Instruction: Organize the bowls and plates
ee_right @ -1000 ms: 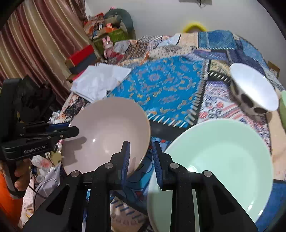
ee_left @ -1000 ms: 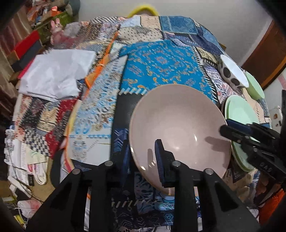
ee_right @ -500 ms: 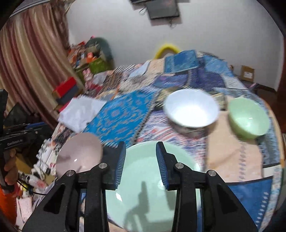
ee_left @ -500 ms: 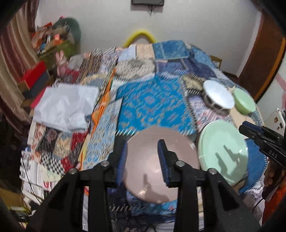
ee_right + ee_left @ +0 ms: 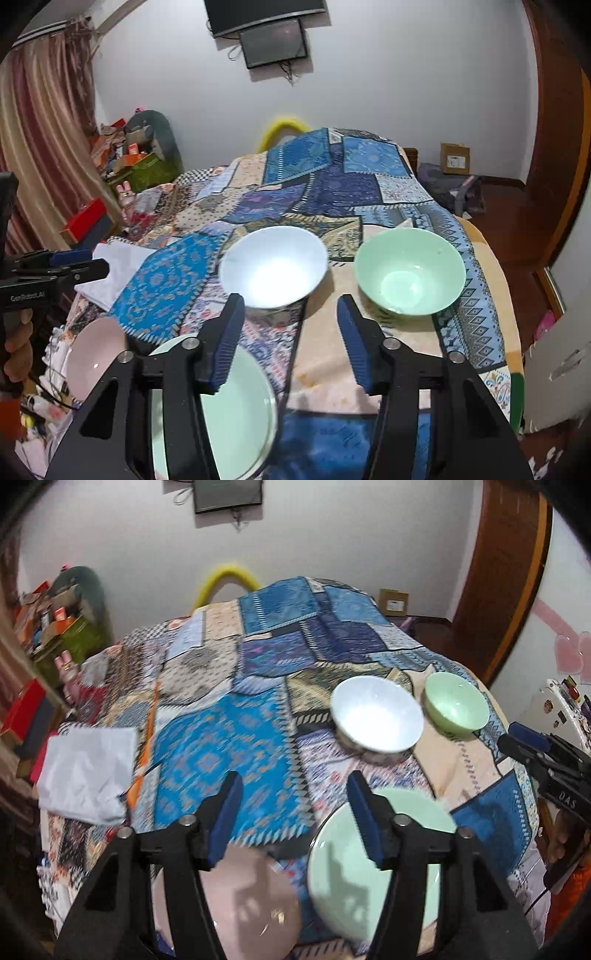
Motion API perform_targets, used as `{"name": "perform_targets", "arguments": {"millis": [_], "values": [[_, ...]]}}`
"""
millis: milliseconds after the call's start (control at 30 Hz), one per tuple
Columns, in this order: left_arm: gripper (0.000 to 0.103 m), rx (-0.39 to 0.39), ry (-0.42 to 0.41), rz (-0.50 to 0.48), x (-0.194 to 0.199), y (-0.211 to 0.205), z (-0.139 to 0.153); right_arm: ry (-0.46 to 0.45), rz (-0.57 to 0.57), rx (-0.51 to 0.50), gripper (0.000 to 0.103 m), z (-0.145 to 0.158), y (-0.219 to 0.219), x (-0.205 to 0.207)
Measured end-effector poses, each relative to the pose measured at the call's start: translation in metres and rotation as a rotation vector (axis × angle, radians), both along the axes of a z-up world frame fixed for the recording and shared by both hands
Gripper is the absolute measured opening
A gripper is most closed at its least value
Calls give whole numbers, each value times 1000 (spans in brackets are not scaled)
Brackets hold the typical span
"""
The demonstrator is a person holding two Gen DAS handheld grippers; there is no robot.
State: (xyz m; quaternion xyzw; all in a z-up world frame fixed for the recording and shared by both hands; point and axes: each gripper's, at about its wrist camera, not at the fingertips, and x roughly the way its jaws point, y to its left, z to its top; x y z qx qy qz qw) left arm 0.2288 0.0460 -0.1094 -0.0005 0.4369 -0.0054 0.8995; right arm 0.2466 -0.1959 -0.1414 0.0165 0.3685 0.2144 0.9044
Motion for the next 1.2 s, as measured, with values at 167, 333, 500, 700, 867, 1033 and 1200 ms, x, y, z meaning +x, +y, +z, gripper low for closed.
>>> {"name": "perform_targets", "arguments": {"millis": [167, 333, 500, 700, 867, 1033, 1200], "values": [[72, 3, 30, -23, 47, -21, -16, 35, -13, 12, 55, -18, 2, 26], [72, 7, 88, -30, 94, -31, -46, 92, 2, 28, 55, -41, 11, 49], [72, -11, 149, -30, 128, -32, -79, 133, 10, 30, 55, -63, 23, 65], [72, -21, 180, -33, 155, -33, -107, 186, 20, 45, 55, -82, 31, 82], [72, -23, 198, -41, 168, -33, -122, 210, 18, 61, 53, -90, 35, 89], [61, -47, 223, -52, 177, -32, -134, 209, 20, 41, 46, -95, 41, 92], [51, -42, 236, -74, 181, -36, -140, 223, 23, 30, 37, -101, 46, 98]]}}
